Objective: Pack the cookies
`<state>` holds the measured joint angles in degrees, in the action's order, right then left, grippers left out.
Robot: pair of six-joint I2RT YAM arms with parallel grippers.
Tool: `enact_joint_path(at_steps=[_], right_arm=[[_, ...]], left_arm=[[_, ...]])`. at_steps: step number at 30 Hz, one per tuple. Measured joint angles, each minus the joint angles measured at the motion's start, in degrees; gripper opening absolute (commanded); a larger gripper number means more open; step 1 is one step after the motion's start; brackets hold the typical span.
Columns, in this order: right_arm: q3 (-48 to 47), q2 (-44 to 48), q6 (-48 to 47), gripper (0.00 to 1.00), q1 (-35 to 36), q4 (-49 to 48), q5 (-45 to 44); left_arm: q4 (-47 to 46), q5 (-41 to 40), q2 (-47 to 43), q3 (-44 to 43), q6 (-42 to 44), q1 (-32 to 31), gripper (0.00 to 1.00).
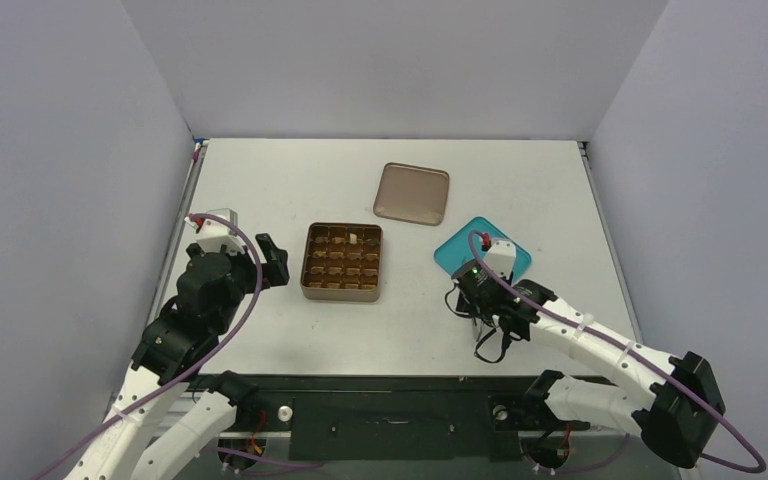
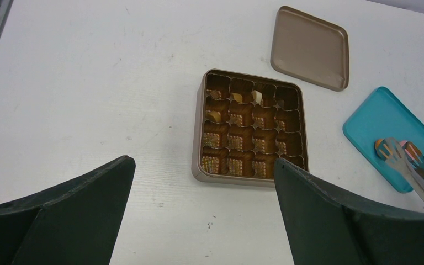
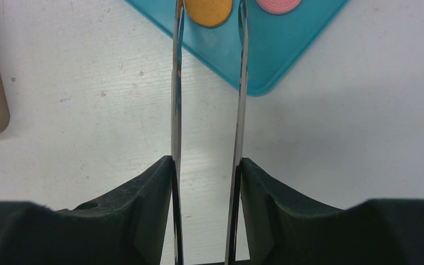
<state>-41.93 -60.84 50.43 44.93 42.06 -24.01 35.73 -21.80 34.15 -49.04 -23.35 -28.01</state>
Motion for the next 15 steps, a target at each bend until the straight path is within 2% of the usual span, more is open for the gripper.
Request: enact_joint_path(at_steps=[15], right_arm=[[2.4,-1.5,0.0,0.4,-0.4,-3.2,1.4]], left_arm=[[0.0,0.0,0.1,0.0,0.0,0.0,0.97]])
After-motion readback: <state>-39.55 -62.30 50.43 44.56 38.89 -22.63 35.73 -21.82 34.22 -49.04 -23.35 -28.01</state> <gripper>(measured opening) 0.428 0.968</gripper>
